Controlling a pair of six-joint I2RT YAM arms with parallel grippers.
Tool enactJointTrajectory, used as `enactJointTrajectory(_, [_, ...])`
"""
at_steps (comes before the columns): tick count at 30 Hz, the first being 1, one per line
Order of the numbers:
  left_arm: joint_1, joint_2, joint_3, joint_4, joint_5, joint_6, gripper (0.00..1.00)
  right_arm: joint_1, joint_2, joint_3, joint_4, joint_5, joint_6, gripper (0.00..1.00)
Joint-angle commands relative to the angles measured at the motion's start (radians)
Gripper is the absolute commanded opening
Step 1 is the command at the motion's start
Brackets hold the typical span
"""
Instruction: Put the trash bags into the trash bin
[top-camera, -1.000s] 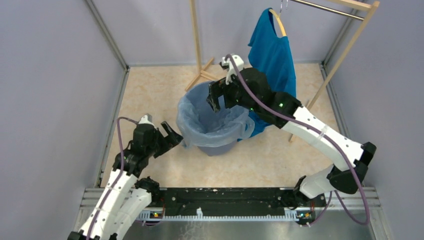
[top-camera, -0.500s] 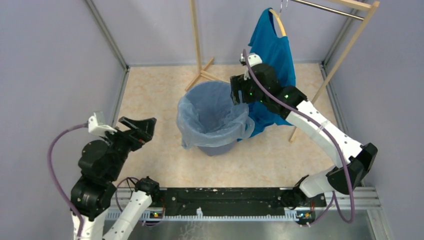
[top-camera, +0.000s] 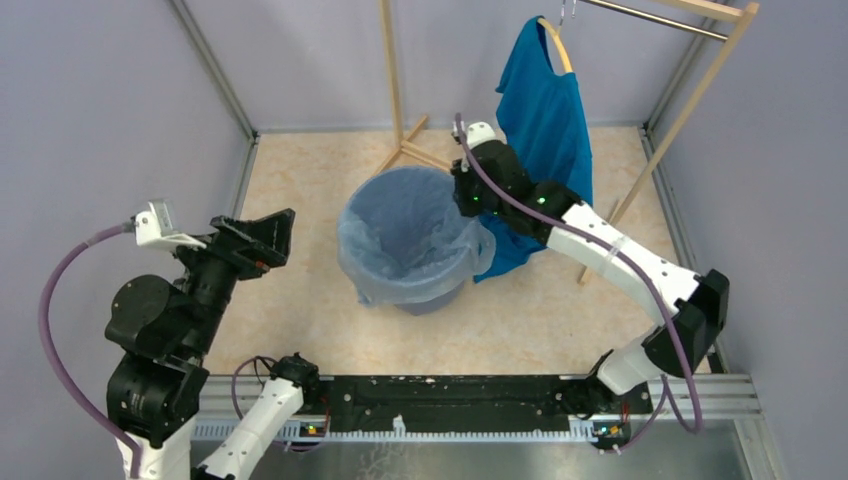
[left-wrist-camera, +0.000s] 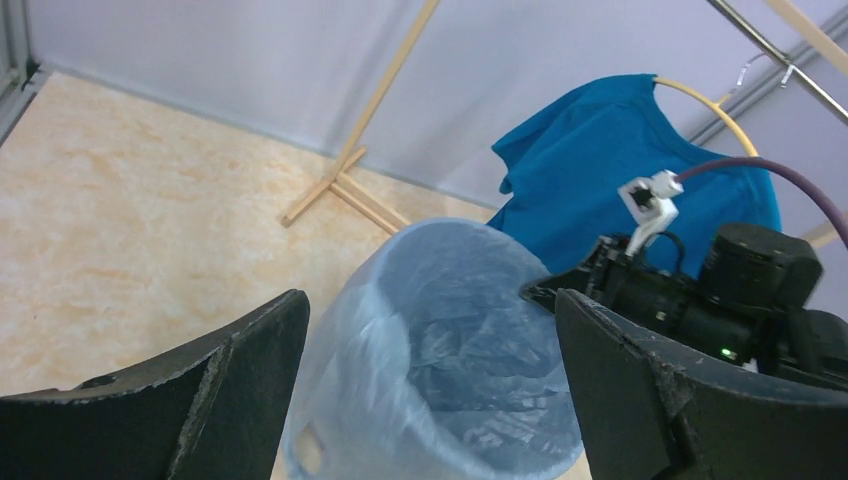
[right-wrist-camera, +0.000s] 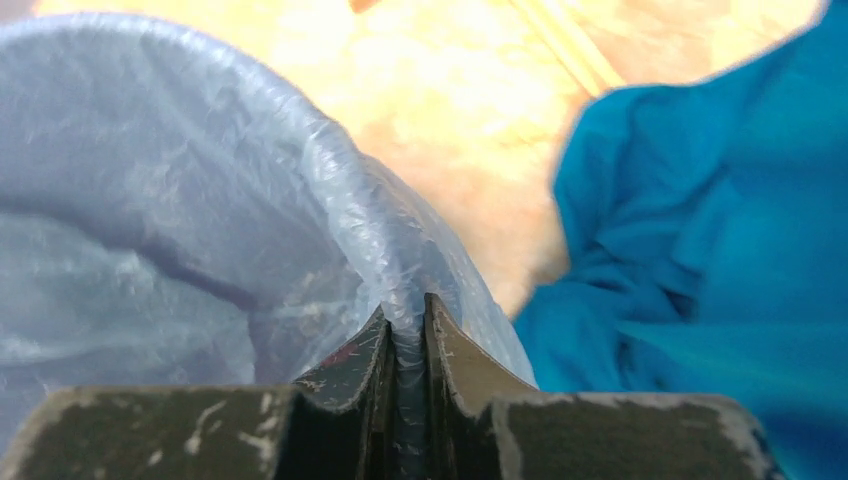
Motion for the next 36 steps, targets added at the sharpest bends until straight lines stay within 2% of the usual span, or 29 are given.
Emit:
enactJointTrajectory(1, [-0.003, 0.004, 0.058, 0.097, 0.075, 0.046, 0.99, 0.122, 0.123, 0.127, 0.139, -0.003, 0.065, 0.06])
enactJointTrajectory(3, [-0.003, 0.001, 0.088, 0.105, 0.088, 0.055, 0.99, 0.175, 0.203, 0.208, 0.160, 0.014, 0.090, 0.00])
enactJointTrajectory(8, [-0.003, -0.008, 0.176, 0.096, 0.083, 0.094, 0.99, 0.257, 0.428, 0.490, 0.161, -0.026, 0.153, 0.00])
enactJointTrajectory(16, [-0.003, -0.040, 0.200, 0.077, 0.067, 0.124, 0.99, 0.354, 0.879, 1.137, 0.016, -0.002, 0.189, 0.00])
enactJointTrajectory(18, [-0.003, -0.042, 0.200, 0.071, 0.069, 0.128, 0.99, 0.366, 0.919, 1.178, 0.053, -0.019, 0.209, 0.00])
enactJointTrajectory(23, [-0.003, -0.039, 0.201, 0.064, 0.076, 0.135, 0.99, 0.406, 0.920, 1.129, 0.168, 0.018, 0.179, 0.02])
enactJointTrajectory(24, [-0.003, -0.040, 0.201, 0.062, 0.075, 0.137, 0.99, 0.407, 0.927, 1.143, 0.169, 0.016, 0.176, 0.07])
enactJointTrajectory(31, [-0.003, -0.041, 0.177, 0.066, 0.072, 0.129, 0.99, 0.407, 0.888, 1.177, 0.167, -0.002, 0.142, 0.57])
enactJointTrajectory(34, [-0.003, -0.039, 0.167, 0.075, 0.079, 0.118, 0.99, 0.407, 0.833, 1.185, 0.135, 0.008, 0.111, 0.71])
enactJointTrajectory(36, [-0.003, -0.036, 0.166, 0.081, 0.084, 0.116, 0.99, 0.407, 0.769, 1.181, 0.094, 0.035, 0.077, 0.76])
